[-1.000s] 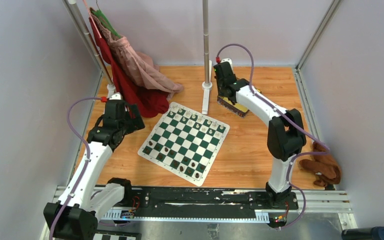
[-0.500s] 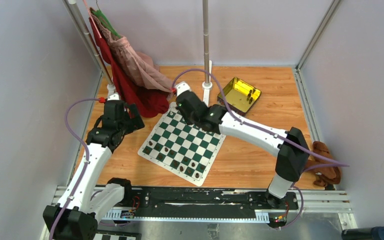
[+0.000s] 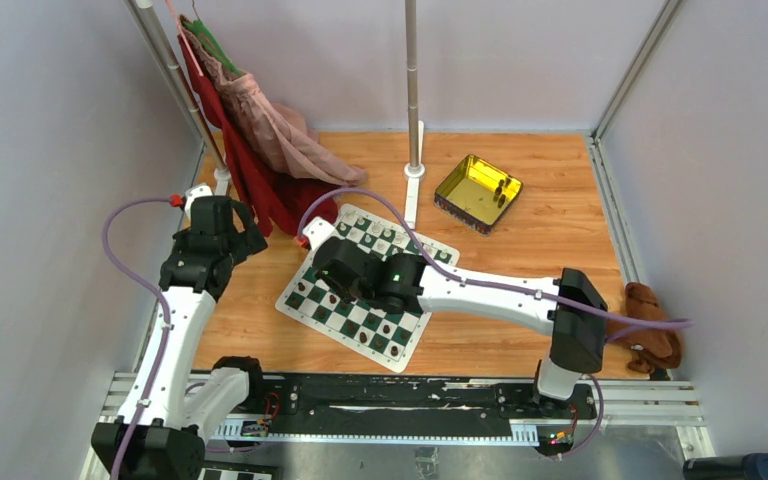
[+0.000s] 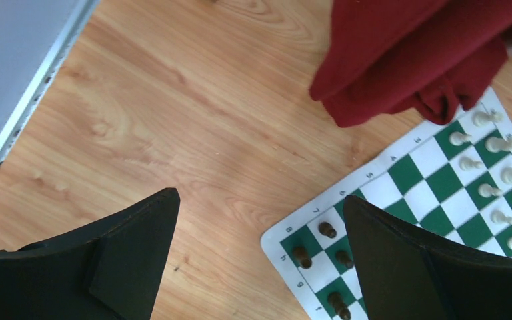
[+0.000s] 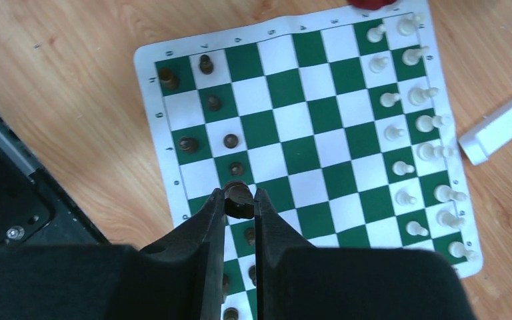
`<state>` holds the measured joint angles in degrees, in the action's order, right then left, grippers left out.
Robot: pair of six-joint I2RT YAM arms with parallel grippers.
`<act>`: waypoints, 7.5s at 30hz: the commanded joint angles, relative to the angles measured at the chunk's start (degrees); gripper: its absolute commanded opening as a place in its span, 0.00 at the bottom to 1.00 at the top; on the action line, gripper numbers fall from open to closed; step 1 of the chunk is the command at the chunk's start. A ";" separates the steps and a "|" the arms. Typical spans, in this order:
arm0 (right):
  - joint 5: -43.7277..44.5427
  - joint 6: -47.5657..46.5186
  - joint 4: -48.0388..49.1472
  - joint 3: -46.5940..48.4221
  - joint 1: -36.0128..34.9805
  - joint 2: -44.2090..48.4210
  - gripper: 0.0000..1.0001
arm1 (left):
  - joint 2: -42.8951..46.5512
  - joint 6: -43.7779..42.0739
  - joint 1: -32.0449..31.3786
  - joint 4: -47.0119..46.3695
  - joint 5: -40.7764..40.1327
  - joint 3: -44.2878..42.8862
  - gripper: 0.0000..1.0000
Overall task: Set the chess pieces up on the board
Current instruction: Place the chess piece on the chessboard, then pick up the chess piece from the storage box.
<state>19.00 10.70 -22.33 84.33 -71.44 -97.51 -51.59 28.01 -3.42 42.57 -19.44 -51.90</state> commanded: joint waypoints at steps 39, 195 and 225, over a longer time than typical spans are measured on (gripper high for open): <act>-14.79 -8.12 5.38 12.74 -3.93 -19.44 0.02 | 5.99 9.00 12.56 5.90 -11.64 -1.50 1.00; 2.76 7.27 5.62 10.42 61.79 -21.53 0.41 | -2.19 8.99 12.56 2.23 1.69 9.09 1.00; -1.18 7.85 4.73 14.10 63.62 -26.32 0.33 | -1.85 10.24 12.56 2.10 1.68 10.98 1.00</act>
<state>18.00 17.63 -16.62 97.23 -8.91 -123.24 -54.24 37.76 8.56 45.17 -17.89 -41.32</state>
